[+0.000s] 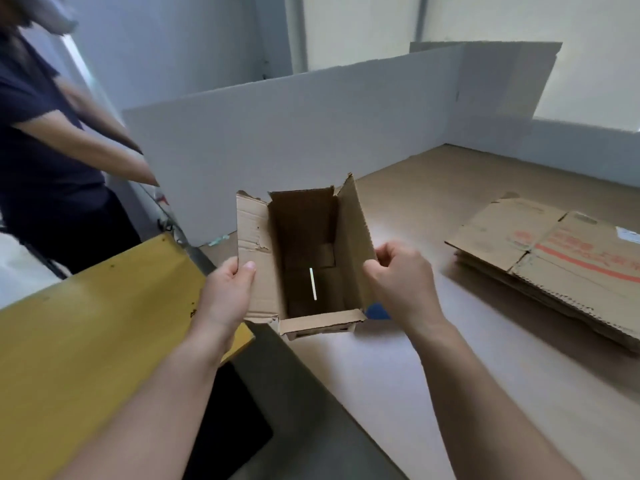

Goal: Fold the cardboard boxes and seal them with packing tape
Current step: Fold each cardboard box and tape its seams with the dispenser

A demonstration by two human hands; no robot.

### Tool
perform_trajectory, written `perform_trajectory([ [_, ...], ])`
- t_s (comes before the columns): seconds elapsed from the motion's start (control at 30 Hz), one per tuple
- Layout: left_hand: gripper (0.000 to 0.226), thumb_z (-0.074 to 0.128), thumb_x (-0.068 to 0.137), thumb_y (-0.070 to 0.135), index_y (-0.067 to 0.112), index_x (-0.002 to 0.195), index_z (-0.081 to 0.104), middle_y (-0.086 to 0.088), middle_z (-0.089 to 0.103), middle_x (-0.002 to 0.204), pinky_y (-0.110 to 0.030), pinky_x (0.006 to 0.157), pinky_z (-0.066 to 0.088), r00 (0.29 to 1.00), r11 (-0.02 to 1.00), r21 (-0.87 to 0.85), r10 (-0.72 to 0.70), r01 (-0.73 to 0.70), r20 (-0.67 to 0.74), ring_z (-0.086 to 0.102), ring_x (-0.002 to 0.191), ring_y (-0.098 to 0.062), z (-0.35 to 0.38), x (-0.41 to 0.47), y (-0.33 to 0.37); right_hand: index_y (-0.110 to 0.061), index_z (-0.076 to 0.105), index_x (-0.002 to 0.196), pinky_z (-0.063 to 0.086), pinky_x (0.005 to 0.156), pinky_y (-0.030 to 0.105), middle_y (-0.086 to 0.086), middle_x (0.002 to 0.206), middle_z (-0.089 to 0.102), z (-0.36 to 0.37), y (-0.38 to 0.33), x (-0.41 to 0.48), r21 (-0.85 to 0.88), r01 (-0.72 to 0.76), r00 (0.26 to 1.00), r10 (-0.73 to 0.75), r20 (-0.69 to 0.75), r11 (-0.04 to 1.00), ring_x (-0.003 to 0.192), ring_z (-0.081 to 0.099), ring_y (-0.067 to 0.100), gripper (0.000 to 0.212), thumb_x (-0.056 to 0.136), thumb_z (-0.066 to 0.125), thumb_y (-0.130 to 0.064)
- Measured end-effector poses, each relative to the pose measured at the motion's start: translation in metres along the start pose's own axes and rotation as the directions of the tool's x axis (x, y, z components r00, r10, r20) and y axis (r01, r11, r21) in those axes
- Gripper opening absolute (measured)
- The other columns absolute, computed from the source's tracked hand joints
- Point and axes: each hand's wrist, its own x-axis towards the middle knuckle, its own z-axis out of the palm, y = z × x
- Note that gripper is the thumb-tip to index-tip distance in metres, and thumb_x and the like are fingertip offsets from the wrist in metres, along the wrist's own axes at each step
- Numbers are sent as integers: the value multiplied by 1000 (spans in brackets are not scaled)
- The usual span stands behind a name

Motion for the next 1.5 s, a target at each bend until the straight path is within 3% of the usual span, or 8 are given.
perform_trajectory([
  [0.4, 20, 50, 92, 17, 1, 91, 62, -9, 62, 73, -33, 63, 37, 960, 978, 19, -199, 206, -197, 51, 65, -20, -145, 59, -95, -13, 56, 78, 38, 58, 33, 4, 67, 55, 198, -93, 30, -118, 332, 886, -266, 381, 936, 69, 49, 27, 19, 93, 46, -17],
  [0.67, 27, 48, 97, 25, 2, 97, 63, -23, 67, 92, -33, 68, 40, 948, 973, 64, -199, 221, -247, 63, 84, -39, -227, 143, -134, -9, 61, 93, 41, 59, 31, 8, 84, 63, 330, -158, 66, -133, 423, 829, -323, 456, 897, 79, 56, 27, 23, 96, 40, -17],
  [0.77, 24, 45, 97, 25, 6, 91, 59, -13, 62, 79, -26, 60, 41, 960, 972, 85, -197, 217, -197, 60, 75, -31, -252, 179, -141, -11, 61, 92, 31, 52, 26, 5, 79, 59, 370, -178, 83, -158, 434, 834, -329, 443, 887, 72, 51, 22, 22, 98, 40, -17],
  [0.87, 24, 44, 97, 22, 8, 78, 48, -4, 42, 66, -21, 52, 38, 964, 967, 131, -193, 219, -181, 44, 60, -17, -268, 217, -148, -11, 62, 92, 39, 56, 28, 5, 80, 61, 402, -193, 105, -152, 408, 843, -307, 441, 900, 74, 56, 23, 22, 97, 42, -17],
  [1.03, 18, 38, 99, 24, 13, 96, 52, -6, 52, 87, -31, 64, 36, 969, 957, 201, -177, 211, -173, 47, 72, -16, -276, 280, -159, -18, 63, 107, 46, 60, 26, 1, 92, 60, 442, -210, 146, -115, 383, 855, -305, 419, 916, 81, 54, 19, 21, 97, 45, -19],
  [1.27, 36, 35, 102, 26, 12, 132, 48, -2, 56, 117, -17, 57, 33, 961, 959, 183, -178, 218, -213, 46, 74, -2, -262, 350, -160, -18, 54, 127, 56, 78, 44, 7, 108, 62, 479, -215, 201, -156, 334, 881, -249, 402, 930, 91, 60, 26, 33, 97, 41, -14],
  [1.4, 46, 37, 101, 36, 11, 140, 41, -7, 51, 135, -34, 87, 51, 960, 942, 191, -262, 277, -100, 56, 106, -21, -247, 370, -165, -16, 45, 134, 55, 85, 41, 8, 120, 58, 495, -203, 209, -309, 377, 869, -218, 445, 873, 106, 59, 28, 37, 98, 42, -12],
  [1.5, 50, 37, 101, 39, 10, 142, 37, -2, 48, 125, -39, 89, 54, 948, 942, 107, -316, 318, -38, 53, 96, -17, -236, 375, -168, -15, 34, 142, 54, 87, 43, 10, 130, 53, 500, -194, 208, -342, 424, 840, -224, 494, 839, 114, 55, 30, 47, 97, 43, -9],
])
